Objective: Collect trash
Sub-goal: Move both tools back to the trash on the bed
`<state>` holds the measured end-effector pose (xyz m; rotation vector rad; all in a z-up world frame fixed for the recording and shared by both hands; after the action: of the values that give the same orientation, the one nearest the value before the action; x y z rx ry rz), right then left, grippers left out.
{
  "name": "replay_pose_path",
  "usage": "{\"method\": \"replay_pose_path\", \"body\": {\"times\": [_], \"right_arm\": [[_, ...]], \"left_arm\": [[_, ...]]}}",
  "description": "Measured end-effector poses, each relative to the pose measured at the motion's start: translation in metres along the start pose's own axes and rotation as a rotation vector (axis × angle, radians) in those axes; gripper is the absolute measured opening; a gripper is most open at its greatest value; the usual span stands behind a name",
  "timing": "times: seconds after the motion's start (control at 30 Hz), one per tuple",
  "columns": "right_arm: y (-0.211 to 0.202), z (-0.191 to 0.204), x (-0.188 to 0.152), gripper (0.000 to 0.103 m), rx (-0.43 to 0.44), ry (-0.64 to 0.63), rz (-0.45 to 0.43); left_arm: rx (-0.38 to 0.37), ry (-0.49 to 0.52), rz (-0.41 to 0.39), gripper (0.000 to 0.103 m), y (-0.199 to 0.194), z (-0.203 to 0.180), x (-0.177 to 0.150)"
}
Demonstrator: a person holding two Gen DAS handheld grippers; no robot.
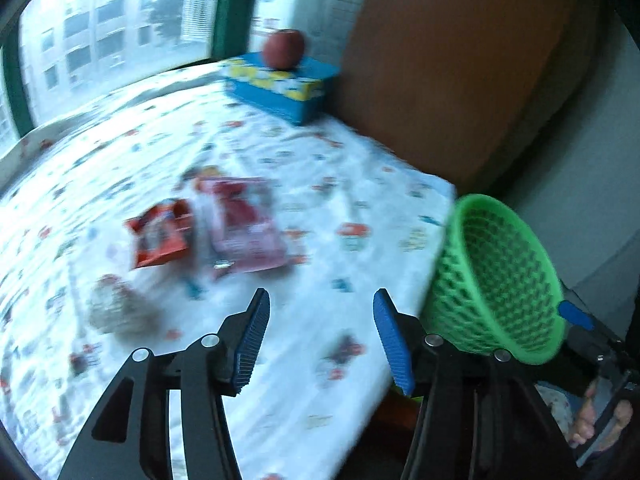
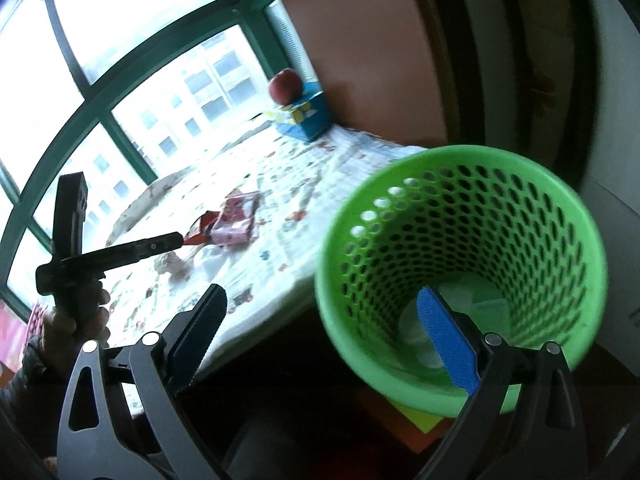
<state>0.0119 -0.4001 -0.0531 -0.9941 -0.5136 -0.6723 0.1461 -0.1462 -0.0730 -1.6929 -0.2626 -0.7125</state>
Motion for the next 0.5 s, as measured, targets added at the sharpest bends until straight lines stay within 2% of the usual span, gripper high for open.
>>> {"method": "replay_pose_path", "body": {"times": [0.23, 0.43, 0.5], "right_arm": [[0.025, 0.029, 0.004, 0.095, 0.040, -0.041, 0.026], [0.044, 0.047, 0.004, 0.095, 0.070, -0.063, 0.057], [0.050, 0.051, 0.004, 0.095, 0.079, -0.066, 0.066]], "left_arm": [[0.144, -0.078, 0.020, 0.054, 0.014, 0.076, -0.007], [0.266, -0.123, 0.045, 0.054, 0.035, 0.122, -0.013], [0.276, -0.132, 0.051, 0.054, 0.040, 0.129, -0.014]]}}
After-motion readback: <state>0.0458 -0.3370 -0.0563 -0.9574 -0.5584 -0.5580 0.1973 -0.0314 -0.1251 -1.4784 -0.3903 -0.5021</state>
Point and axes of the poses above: each gripper's, at about its wrist camera, not at the fingertips, and y roughly the way its jaws point, z to its left, x to its top, the point moved 5 cm from there along y, roughly the way its jaws point, and after that the axes turned 10 degrees about x, right-handed, at the moved point
